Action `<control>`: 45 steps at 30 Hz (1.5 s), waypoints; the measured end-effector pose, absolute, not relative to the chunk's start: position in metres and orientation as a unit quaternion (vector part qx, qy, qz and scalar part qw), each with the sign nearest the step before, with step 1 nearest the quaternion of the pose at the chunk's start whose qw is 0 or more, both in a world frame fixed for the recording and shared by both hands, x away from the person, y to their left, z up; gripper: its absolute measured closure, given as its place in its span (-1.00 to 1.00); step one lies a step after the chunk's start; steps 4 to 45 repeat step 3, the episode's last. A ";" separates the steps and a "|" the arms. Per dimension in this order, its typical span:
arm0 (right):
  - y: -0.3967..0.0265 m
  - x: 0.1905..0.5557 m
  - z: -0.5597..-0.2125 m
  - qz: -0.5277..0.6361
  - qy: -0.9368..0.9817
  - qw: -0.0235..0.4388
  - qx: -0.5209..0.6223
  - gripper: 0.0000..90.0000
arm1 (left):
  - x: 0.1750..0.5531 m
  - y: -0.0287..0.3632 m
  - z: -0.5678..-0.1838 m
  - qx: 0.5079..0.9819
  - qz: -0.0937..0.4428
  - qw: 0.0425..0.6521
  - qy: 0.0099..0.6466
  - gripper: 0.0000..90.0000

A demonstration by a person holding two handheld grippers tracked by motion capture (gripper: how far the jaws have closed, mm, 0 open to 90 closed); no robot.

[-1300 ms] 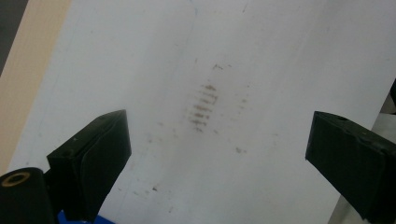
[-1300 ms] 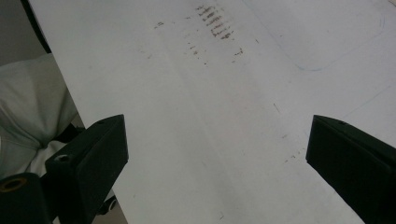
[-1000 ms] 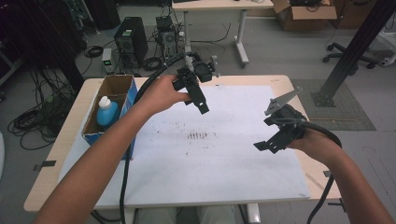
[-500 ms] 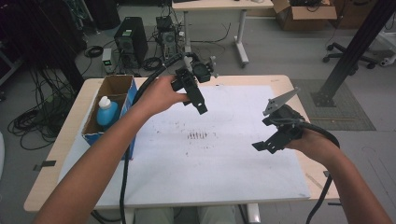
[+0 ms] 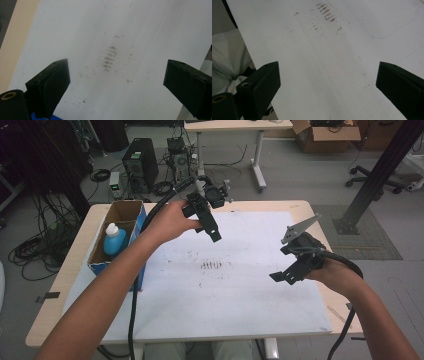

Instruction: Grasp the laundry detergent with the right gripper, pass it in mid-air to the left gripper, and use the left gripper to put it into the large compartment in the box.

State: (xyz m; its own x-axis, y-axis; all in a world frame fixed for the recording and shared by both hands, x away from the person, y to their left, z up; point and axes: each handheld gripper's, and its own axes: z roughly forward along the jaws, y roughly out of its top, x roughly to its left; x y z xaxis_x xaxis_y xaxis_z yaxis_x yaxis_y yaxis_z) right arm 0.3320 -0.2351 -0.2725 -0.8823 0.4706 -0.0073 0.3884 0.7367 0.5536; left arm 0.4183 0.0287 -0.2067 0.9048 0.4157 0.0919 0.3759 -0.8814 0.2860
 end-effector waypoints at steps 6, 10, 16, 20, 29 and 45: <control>-0.236 0.332 -0.272 0.280 0.929 0.074 0.232 -0.89 | 0.418 0.028 -0.207 0.967 0.076 0.132 0.205 -0.84; -0.236 0.332 -0.272 0.280 0.929 0.074 0.232 -0.89 | 0.418 0.028 -0.207 0.967 0.076 0.132 0.205 -0.84; -0.236 0.332 -0.272 0.280 0.929 0.074 0.232 -0.89 | 0.418 0.028 -0.207 0.967 0.076 0.132 0.205 -0.84; -0.236 0.332 -0.272 0.280 0.929 0.074 0.232 -0.89 | 0.418 0.028 -0.207 0.967 0.076 0.132 0.205 -0.84; -0.236 0.332 -0.272 0.280 0.929 0.074 0.232 -0.89 | 0.418 0.028 -0.207 0.967 0.076 0.132 0.205 -0.84; -0.236 0.332 -0.272 0.280 0.929 0.074 0.232 -0.89 | 0.418 0.028 -0.207 0.967 0.076 0.132 0.205 -0.84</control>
